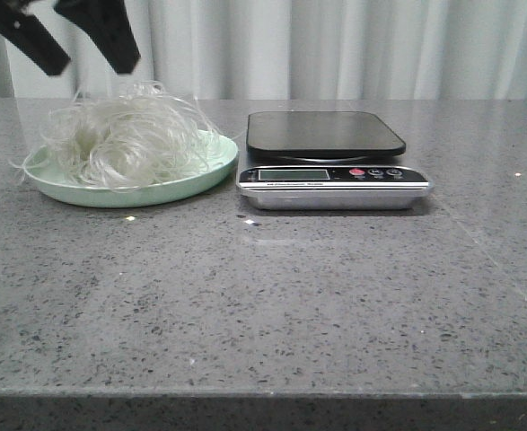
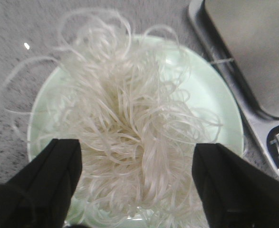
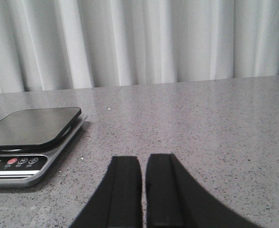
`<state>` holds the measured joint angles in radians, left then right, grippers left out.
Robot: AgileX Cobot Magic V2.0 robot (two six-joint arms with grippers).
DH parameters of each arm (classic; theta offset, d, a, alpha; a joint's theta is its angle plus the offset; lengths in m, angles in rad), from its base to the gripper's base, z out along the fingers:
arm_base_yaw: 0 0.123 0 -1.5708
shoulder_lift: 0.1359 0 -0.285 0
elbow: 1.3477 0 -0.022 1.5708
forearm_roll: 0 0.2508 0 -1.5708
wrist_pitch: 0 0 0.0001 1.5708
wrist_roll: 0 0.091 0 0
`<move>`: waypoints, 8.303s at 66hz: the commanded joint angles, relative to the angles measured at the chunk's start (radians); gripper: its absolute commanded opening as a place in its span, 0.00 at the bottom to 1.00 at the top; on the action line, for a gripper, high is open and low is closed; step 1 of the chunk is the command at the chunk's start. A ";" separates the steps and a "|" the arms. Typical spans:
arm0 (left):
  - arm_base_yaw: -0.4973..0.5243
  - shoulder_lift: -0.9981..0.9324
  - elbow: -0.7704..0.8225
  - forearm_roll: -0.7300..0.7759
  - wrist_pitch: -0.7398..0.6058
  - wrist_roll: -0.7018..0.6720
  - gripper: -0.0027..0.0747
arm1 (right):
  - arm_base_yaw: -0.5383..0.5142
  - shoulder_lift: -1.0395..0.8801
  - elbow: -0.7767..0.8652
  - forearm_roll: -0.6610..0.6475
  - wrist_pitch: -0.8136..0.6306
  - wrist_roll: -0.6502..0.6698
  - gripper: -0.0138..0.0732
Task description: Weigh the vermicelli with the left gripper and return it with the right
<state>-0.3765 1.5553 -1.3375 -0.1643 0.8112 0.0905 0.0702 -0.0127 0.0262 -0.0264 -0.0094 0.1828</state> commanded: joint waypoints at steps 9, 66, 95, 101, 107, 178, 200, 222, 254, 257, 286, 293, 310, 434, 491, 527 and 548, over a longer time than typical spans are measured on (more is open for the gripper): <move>-0.007 0.085 -0.132 -0.011 0.094 -0.014 0.74 | -0.007 -0.015 -0.006 0.005 -0.083 -0.007 0.39; -0.083 0.187 -0.594 -0.160 0.240 -0.009 0.20 | -0.007 -0.015 -0.006 0.005 -0.083 -0.007 0.39; -0.255 0.331 -0.655 -0.149 0.094 -0.038 0.20 | -0.007 -0.015 -0.006 0.005 -0.083 -0.007 0.39; -0.257 0.363 -0.655 -0.149 0.106 -0.040 0.23 | -0.007 -0.015 -0.006 0.005 -0.083 -0.007 0.39; -0.257 0.379 -0.655 -0.148 0.129 -0.040 0.29 | -0.007 -0.015 -0.006 0.005 -0.083 -0.007 0.39; -0.071 -0.052 -0.542 0.065 0.201 -0.038 0.43 | -0.007 -0.015 -0.006 0.005 -0.083 -0.007 0.39; -0.056 -0.535 0.052 0.065 -0.122 -0.038 0.32 | -0.007 -0.015 -0.006 0.005 -0.083 -0.007 0.39; -0.056 -0.950 0.457 0.061 -0.308 0.012 0.20 | -0.007 -0.015 -0.006 0.005 -0.083 -0.007 0.39; -0.056 -1.507 0.907 0.061 -0.414 0.016 0.20 | -0.007 -0.014 -0.006 0.005 -0.083 -0.007 0.39; -0.056 -1.526 0.928 0.061 -0.424 0.016 0.20 | -0.007 -0.014 -0.006 0.005 -0.083 -0.007 0.39; -0.056 -1.532 0.948 0.057 -0.471 0.016 0.20 | -0.008 -0.014 -0.015 0.003 -0.159 -0.007 0.39; -0.056 -1.532 0.948 0.057 -0.469 0.016 0.20 | -0.008 -0.001 -0.077 -0.002 -0.101 -0.007 0.39; -0.056 -1.532 0.948 0.051 -0.469 0.016 0.20 | -0.005 0.239 -0.393 -0.036 0.259 -0.007 0.39; -0.056 -1.532 0.948 0.038 -0.469 0.016 0.20 | 0.404 1.855 -1.891 0.003 1.257 -0.007 0.86; -0.056 -1.532 0.948 0.038 -0.469 0.016 0.20 | 0.520 1.928 -2.365 0.151 1.284 -0.007 0.32; -0.056 -1.532 0.948 0.038 -0.471 0.016 0.20 | 0.666 2.126 -2.365 0.202 1.160 -0.007 0.37; -0.056 -1.532 0.948 0.038 -0.471 0.016 0.20 | 0.640 2.074 -2.385 0.141 1.256 -0.007 0.73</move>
<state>-0.4362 0.0109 -0.3653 -0.1154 0.4212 0.1071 0.7327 2.1769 -2.3194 0.1617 1.2264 0.1828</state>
